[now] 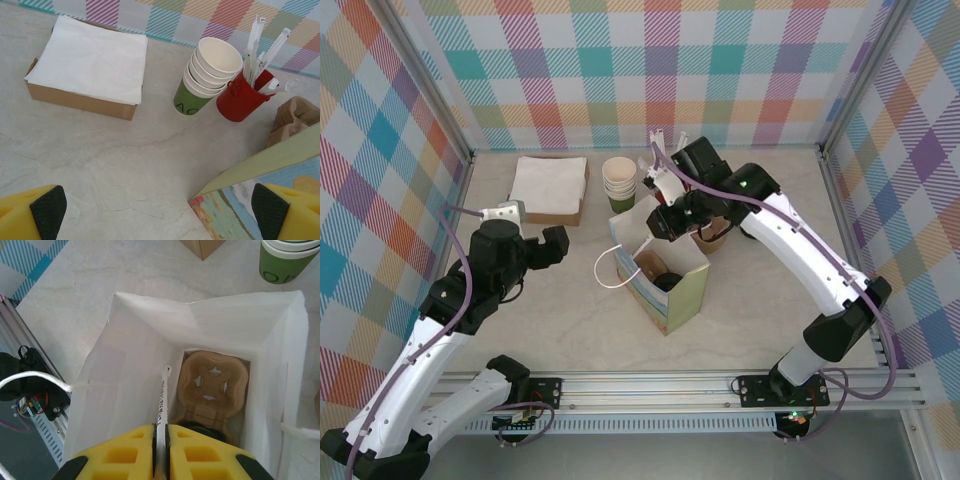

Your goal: Pack the takeout coffee

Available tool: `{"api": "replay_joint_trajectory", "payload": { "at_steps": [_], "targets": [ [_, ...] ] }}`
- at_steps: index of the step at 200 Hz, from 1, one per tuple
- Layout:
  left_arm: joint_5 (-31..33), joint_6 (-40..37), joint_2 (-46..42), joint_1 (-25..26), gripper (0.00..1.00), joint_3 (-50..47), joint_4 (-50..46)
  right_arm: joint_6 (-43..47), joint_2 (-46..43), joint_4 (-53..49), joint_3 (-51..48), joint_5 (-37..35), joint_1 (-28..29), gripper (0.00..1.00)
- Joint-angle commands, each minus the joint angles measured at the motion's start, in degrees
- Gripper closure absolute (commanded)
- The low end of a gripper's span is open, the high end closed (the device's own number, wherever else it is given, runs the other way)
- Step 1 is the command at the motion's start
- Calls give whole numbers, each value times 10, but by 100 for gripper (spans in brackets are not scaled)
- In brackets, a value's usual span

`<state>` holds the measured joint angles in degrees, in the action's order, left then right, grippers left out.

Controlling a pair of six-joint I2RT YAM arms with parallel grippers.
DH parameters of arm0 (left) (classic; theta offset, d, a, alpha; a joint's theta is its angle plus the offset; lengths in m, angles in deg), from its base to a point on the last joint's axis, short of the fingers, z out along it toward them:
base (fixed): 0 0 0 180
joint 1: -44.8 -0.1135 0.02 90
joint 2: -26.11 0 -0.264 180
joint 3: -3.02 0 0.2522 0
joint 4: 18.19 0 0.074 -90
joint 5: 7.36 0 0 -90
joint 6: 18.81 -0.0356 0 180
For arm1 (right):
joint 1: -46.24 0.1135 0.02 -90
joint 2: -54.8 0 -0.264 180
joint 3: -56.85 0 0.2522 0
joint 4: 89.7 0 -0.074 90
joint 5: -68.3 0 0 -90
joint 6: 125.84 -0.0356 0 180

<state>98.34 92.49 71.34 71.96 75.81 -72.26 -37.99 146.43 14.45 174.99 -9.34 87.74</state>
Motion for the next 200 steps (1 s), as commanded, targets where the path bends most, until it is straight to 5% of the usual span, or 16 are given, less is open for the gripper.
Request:
{"api": "replay_joint_trajectory", "payload": {
  "at_steps": [1,151,200],
  "targets": [
    [0,5,-7,-8,3,-6,12,-7,14,12,16,-3,8,85],
    [6,8,-12,-8,3,-7,8,-7,69,8,28,-6,24,84],
    [5,6,-12,-8,3,-6,8,-6,59,-6,46,-28,24,70]
  ]
}}
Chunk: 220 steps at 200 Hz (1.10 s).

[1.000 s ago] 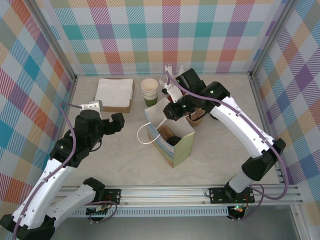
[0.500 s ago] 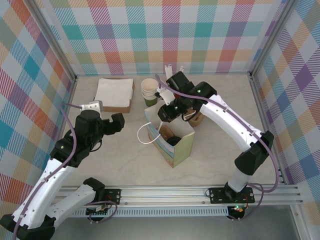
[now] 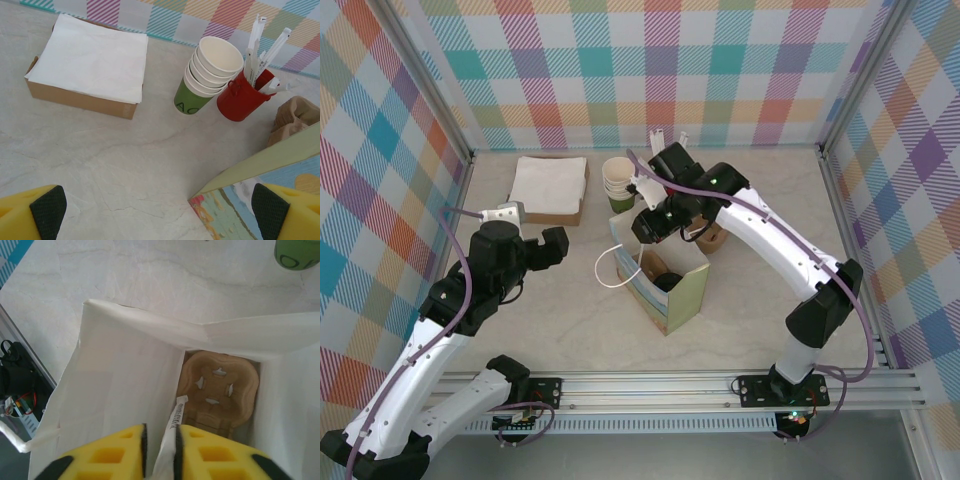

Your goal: Pack the takeout coffee

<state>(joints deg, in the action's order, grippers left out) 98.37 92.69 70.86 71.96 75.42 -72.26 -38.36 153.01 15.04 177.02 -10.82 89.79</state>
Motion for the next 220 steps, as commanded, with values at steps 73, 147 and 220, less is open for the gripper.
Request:
{"api": "replay_joint_trajectory", "payload": {
  "at_steps": [73,147,220],
  "targets": [
    [6,3,-6,-8,3,2,9,-9,-50,-12,34,-34,3,49],
    [1,5,0,-8,2,6,12,-22,-85,-32,72,-80,2,40],
    [-2,10,5,-8,2,9,14,-26,-162,-1,27,-105,1,30]
  ]
}}
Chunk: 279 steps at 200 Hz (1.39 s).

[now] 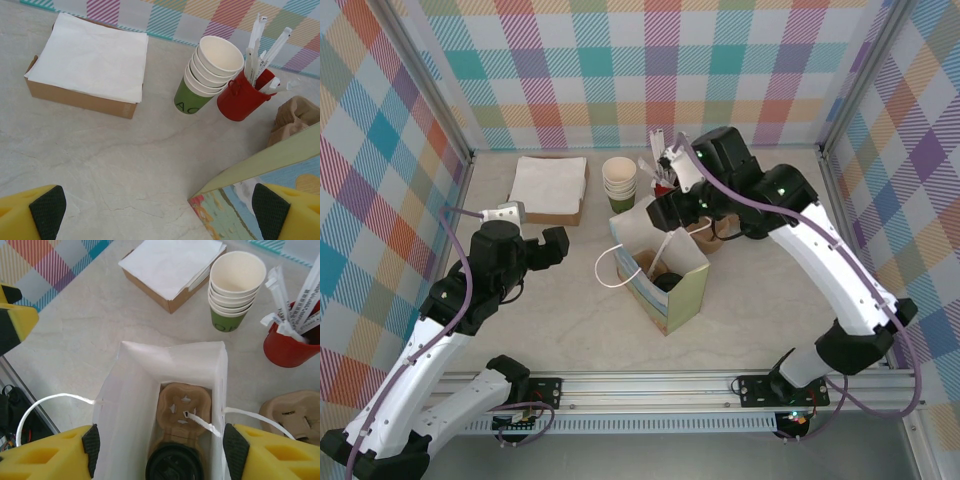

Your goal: Pack the takeout coffee

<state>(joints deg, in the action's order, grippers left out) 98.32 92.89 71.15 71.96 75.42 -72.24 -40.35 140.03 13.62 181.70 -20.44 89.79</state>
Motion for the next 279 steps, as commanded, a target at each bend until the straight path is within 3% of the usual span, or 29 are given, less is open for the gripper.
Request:
{"api": "replay_joint_trajectory", "payload": {
  "at_steps": [1,68,142,192,231,279],
  "targets": [
    [-2,8,2,-8,2,9,14,-6,-33,14,-20,-9,1,30],
    [-4,18,7,-8,2,13,11,-6,-117,94,-121,-1,0,22],
    [10,23,23,-8,0,18,11,-2,-199,150,-228,-9,0,0],
    [18,11,70,-12,0,45,10,-10,-228,168,-271,-13,0,0],
    [-14,0,120,-52,0,78,12,-13,-227,164,-275,-13,0,0],
    [-109,-22,210,-128,0,124,15,-12,-229,163,-277,-14,0,0]
  ]
}}
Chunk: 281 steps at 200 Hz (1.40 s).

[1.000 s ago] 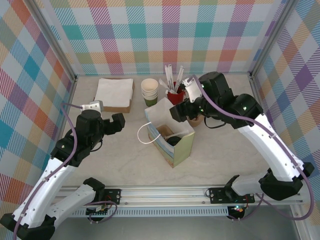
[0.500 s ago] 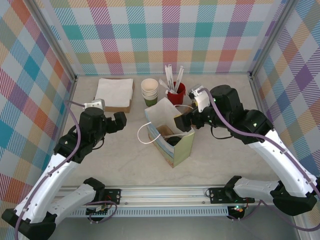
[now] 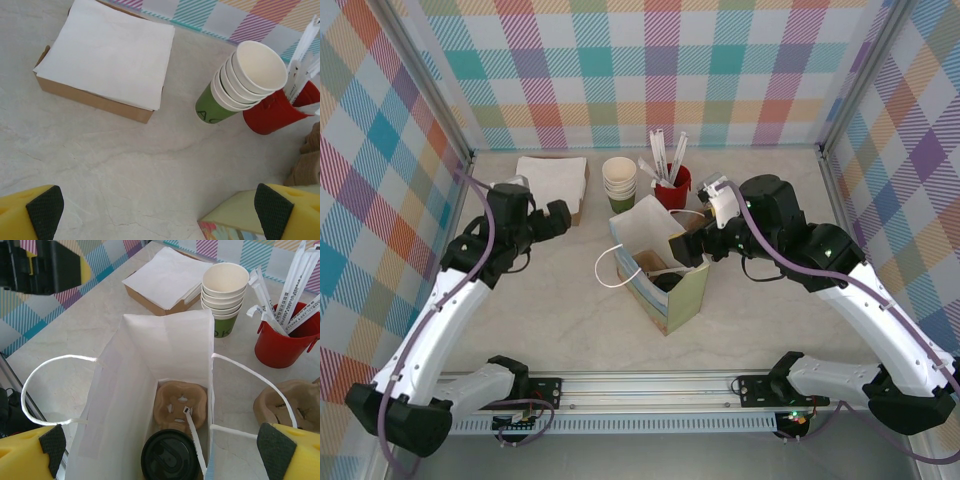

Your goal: Pack the takeout coffee

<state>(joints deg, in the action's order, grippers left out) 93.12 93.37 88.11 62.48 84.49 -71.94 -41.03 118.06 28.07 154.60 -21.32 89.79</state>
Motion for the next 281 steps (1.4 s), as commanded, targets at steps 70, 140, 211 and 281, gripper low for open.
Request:
{"api": "replay_joint_trajectory", "payload": {
  "at_steps": [70,140,211,281],
  "targets": [
    [-80,-109,240,-79,1,158,-46,-3,-18,14,-15,-15,0,0],
    [-50,-182,471,-81,15,323,-141,0,-19,13,-22,-19,0,0],
    [-42,-200,609,-81,23,456,-189,-2,-12,11,-23,-16,0,0],
    [-38,-203,694,-81,22,564,-231,0,-9,11,-22,-16,0,0]
  ]
}}
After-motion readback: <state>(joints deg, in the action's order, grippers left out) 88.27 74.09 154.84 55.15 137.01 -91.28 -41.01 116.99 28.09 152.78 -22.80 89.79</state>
